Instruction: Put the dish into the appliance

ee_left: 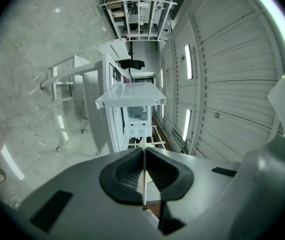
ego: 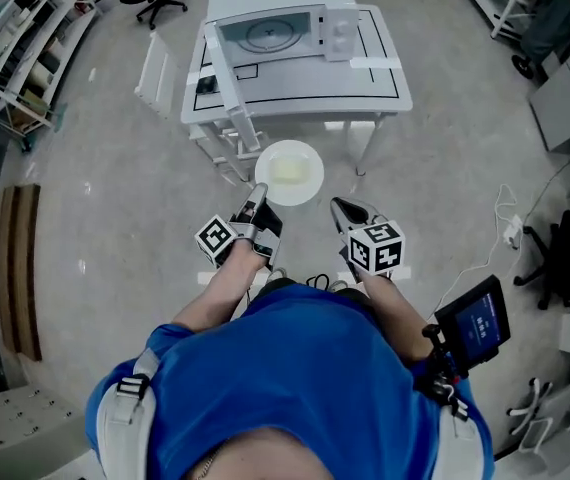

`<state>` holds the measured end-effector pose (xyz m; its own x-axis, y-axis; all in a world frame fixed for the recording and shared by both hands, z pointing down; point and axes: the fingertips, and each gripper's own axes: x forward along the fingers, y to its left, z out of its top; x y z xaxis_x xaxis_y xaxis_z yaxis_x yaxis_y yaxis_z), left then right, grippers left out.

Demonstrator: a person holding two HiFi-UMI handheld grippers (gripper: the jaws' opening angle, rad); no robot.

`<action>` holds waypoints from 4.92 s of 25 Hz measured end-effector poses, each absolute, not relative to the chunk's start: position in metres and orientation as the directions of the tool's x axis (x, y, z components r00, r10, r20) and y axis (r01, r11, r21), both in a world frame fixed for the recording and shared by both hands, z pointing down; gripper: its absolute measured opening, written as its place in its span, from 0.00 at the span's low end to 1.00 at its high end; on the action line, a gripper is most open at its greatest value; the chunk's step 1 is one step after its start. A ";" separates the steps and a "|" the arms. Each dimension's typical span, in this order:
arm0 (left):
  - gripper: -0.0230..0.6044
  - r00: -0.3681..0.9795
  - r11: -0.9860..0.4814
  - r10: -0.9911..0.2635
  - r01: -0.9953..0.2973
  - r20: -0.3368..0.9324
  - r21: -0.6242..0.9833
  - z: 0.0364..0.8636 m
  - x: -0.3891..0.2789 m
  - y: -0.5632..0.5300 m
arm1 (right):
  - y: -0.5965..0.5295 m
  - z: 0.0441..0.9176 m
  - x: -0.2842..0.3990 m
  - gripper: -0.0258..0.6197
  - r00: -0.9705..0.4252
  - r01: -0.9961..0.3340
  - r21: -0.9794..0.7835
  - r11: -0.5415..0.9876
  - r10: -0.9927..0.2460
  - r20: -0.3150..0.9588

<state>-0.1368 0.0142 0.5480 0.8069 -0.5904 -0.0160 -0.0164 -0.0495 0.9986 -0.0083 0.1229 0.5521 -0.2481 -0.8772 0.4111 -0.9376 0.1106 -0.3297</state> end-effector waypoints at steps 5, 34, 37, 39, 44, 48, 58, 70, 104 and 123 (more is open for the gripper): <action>0.07 0.773 -0.042 -0.634 -0.045 0.009 0.998 0.555 -0.120 0.023 | 0.131 0.554 0.017 0.04 -0.291 -0.929 -0.337 0.154 -0.865 0.409; 0.07 0.664 -0.009 -0.748 -0.033 0.015 0.999 0.572 -0.025 -0.077 | 0.021 0.559 0.120 0.04 -0.394 -0.911 -0.309 0.273 -0.797 0.457; 0.07 0.651 0.000 -0.759 -0.017 0.011 1.000 0.569 -0.019 -0.089 | 0.003 0.559 0.125 0.04 -0.402 -0.909 -0.304 0.284 -0.792 0.460; 0.07 0.648 -0.004 -0.762 -0.022 0.011 1.000 0.575 -0.018 -0.097 | -0.007 0.559 0.129 0.04 -0.403 -0.909 -0.303 0.287 -0.792 0.459; 0.07 0.630 0.013 -0.776 -0.024 0.026 1.000 0.578 -0.017 -0.101 | -0.021 0.561 0.135 0.04 -0.417 -0.903 -0.309 0.298 -0.778 0.469; 0.07 0.611 0.015 -0.791 -0.032 0.031 0.999 0.584 -0.016 -0.108 | -0.035 0.564 0.137 0.04 -0.440 -0.893 -0.319 0.318 -0.768 0.466; 0.07 0.498 0.011 -0.867 -0.033 0.026 0.999 0.586 0.000 -0.132 | -0.087 0.563 0.161 0.04 -0.549 -0.836 -0.315 0.450 -0.703 0.453; 0.07 0.354 0.002 -0.935 -0.048 0.019 0.999 0.577 0.034 -0.165 | -0.138 0.557 0.204 0.04 -0.648 -0.760 -0.313 0.569 -0.626 0.434; 0.07 0.178 0.078 -0.980 -0.091 0.093 0.993 0.613 0.046 -0.336 | -0.257 0.585 0.214 0.04 -0.726 -0.667 -0.313 0.676 -0.496 0.476; 0.07 0.178 0.147 -0.970 -0.110 0.166 0.983 0.635 0.044 -0.387 | -0.282 0.583 0.215 0.04 -0.705 -0.691 -0.314 0.651 -0.513 0.490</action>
